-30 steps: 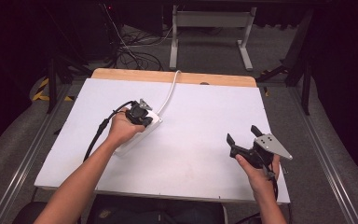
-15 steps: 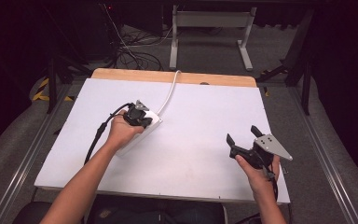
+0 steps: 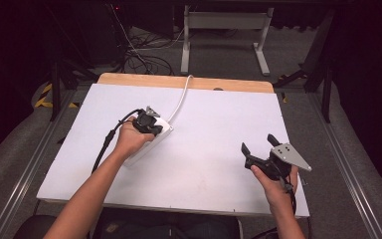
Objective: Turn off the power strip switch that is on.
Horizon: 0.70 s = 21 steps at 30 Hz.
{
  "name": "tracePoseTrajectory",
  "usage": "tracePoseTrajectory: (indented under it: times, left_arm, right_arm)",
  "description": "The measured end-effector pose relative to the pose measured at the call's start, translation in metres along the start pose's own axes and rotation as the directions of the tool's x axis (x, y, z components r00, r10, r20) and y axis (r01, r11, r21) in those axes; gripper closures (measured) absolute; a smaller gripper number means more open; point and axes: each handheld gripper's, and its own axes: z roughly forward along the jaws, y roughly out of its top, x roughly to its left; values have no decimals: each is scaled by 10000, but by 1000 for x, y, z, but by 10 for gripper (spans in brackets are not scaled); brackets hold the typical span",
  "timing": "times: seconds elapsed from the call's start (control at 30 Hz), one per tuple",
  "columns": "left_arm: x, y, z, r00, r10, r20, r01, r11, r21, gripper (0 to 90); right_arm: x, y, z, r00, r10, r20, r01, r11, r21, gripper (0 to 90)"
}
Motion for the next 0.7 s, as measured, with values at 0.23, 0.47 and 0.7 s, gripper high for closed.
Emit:
tracePoseTrajectory:
  times: [0.23,0.47,0.7]
  left_arm:
    - [1,0,0,9999,-82,102,82,10000,2,900]
    - [2,0,0,9998,-142,172,142,9999,-22,900]
    - [1,-1,0,9999,-100,104,100,9999,-31,900]
  right_arm:
    - [0,0,1,10000,-6,-13,7,10000,30,79]
    - [0,-1,1,10000,11,-17,-11,10000,38,79]
    - [0,-1,1,10000,24,-6,-24,10000,24,80]
